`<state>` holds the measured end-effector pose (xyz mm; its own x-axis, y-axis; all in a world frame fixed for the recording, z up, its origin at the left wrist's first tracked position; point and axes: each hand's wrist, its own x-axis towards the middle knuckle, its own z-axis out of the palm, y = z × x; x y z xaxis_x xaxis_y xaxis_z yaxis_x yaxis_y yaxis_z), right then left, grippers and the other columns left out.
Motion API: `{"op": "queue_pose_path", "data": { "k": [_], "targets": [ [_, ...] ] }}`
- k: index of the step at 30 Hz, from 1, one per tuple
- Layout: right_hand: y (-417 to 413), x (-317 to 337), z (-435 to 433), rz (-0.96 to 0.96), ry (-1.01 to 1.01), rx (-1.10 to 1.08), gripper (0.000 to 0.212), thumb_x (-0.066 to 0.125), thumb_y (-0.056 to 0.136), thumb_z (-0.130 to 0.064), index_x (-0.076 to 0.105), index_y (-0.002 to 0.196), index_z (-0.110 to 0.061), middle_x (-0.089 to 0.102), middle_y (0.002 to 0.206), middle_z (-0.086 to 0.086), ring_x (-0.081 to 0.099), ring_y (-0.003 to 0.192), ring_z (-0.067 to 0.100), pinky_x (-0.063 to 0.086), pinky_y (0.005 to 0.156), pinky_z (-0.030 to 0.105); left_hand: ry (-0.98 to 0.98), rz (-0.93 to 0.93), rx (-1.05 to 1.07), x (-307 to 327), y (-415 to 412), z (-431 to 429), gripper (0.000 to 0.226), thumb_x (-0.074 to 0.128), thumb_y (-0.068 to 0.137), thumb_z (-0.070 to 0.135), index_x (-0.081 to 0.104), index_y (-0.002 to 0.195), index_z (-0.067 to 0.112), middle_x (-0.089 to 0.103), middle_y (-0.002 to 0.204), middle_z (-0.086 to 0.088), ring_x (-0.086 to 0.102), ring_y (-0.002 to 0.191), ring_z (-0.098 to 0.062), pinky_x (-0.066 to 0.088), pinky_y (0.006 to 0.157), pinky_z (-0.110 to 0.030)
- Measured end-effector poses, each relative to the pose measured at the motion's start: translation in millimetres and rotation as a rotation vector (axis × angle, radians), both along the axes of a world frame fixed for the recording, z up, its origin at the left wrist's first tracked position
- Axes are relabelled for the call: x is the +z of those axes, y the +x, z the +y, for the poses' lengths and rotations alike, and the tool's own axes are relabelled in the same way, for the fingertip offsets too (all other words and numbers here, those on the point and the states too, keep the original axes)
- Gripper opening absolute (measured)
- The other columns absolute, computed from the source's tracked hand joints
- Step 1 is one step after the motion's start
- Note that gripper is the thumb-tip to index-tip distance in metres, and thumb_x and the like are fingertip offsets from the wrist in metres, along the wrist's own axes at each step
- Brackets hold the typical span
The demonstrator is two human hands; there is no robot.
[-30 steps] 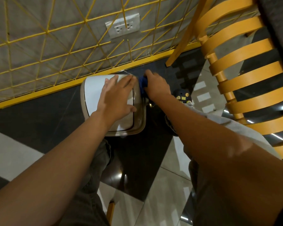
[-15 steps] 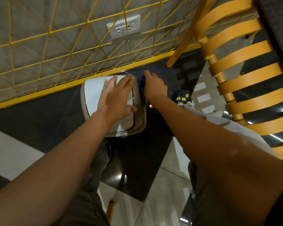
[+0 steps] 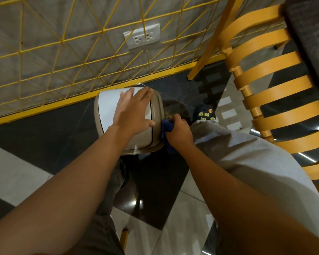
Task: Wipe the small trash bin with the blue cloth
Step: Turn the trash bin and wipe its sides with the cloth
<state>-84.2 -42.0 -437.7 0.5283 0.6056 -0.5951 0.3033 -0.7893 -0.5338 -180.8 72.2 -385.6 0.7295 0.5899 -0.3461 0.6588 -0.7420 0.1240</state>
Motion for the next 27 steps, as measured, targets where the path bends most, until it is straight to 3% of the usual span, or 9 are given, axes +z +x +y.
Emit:
{"op": "queue_pose_path", "data": {
  "k": [4,7,12,15,21,27],
  "targets": [
    [6,-2,16,-0.050,-0.013,0.045,0.036,0.058,0.084,-0.010,0.043,0.117,-0.015,0.048,0.123,0.016,0.051,0.111,0.036,0.048,0.089,0.048,-0.008,-0.012,0.013,-2,1,-1,0.094,0.067,0.074,0.050,0.016,0.146,0.018,0.021,0.155,0.000,0.017,0.141,-0.034,0.013,0.115,-0.050],
    [-5,-4,9,-0.045,0.028,-0.072,0.038,0.057,0.085,-0.010,0.041,0.120,-0.016,0.045,0.126,0.016,0.051,0.111,0.034,0.046,0.086,0.041,-0.009,-0.020,0.021,-1,1,-1,0.094,0.068,0.074,0.049,0.016,0.146,0.018,0.021,0.155,-0.001,0.017,0.141,-0.034,0.014,0.115,-0.049],
    [-31,3,-19,0.126,0.019,-0.255,0.041,0.054,0.089,-0.011,0.038,0.126,-0.016,0.041,0.129,0.013,0.051,0.105,0.024,0.040,0.079,0.029,-0.041,-0.061,0.049,0,-1,0,0.093,0.071,0.072,0.045,0.020,0.145,0.018,0.024,0.154,0.000,0.019,0.140,-0.035,0.017,0.115,-0.050],
    [-38,15,-30,0.164,-0.012,-0.212,0.042,0.054,0.089,-0.013,0.038,0.128,-0.017,0.041,0.131,0.012,0.051,0.112,0.028,0.044,0.086,0.034,-0.048,-0.077,0.058,1,1,-1,0.092,0.073,0.071,0.043,0.023,0.144,0.018,0.026,0.153,-0.001,0.020,0.140,-0.035,0.019,0.114,-0.050],
    [-42,37,-19,0.013,0.241,-0.183,0.036,0.051,0.093,-0.023,0.042,0.127,-0.018,0.045,0.125,0.007,0.052,0.108,0.020,0.047,0.089,0.032,-0.055,-0.080,0.068,2,4,1,0.093,0.073,0.071,0.043,0.022,0.144,0.018,0.027,0.153,0.000,0.020,0.140,-0.034,0.019,0.114,-0.049],
    [-58,21,-39,0.005,0.123,-0.094,0.036,0.049,0.094,-0.021,0.041,0.128,-0.018,0.044,0.125,0.007,0.053,0.108,0.021,0.049,0.090,0.033,-0.057,-0.082,0.067,0,-1,-2,0.093,0.073,0.070,0.045,0.024,0.144,0.018,0.027,0.153,0.000,0.021,0.139,-0.034,0.024,0.113,-0.051]
  ]
}}
